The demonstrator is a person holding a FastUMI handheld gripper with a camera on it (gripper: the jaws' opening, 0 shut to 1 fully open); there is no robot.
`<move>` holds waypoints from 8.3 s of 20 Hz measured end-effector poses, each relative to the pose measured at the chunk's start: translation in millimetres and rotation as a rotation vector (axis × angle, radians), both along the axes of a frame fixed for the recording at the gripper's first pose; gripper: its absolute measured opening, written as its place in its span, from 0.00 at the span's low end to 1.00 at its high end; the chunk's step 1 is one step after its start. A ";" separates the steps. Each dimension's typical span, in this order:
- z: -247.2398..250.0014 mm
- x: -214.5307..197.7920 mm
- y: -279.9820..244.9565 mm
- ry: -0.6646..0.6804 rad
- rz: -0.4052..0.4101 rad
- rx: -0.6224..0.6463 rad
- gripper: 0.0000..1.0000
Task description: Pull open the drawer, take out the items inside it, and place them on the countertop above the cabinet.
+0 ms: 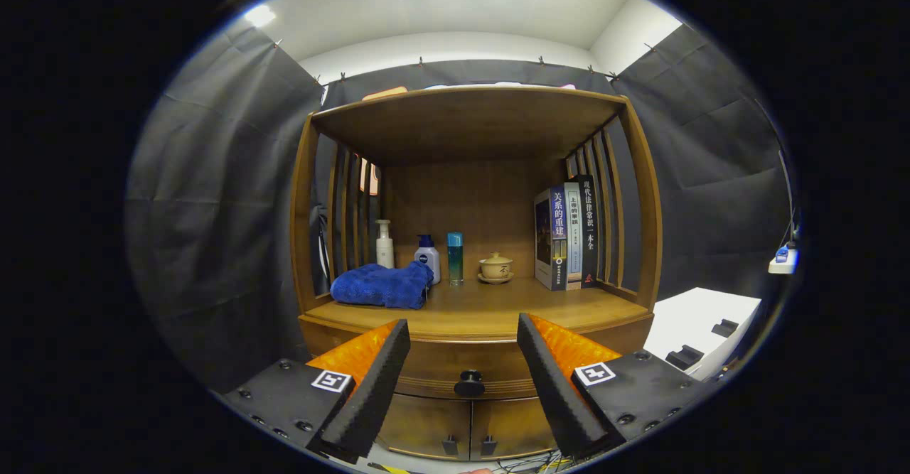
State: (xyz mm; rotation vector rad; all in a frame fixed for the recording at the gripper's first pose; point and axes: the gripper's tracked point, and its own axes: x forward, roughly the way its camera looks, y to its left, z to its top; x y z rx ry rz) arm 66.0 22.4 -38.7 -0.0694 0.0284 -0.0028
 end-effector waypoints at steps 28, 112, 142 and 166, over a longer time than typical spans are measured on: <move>-146.0 113.8 -43.0 0.151 -0.075 -0.005 0.64; 27.2 -36.4 19.2 0.179 0.146 0.016 0.94; -140.3 86.6 -18.6 1.012 -0.075 0.102 0.68; 0.1 68.1 -6.1 0.758 0.054 0.110 0.21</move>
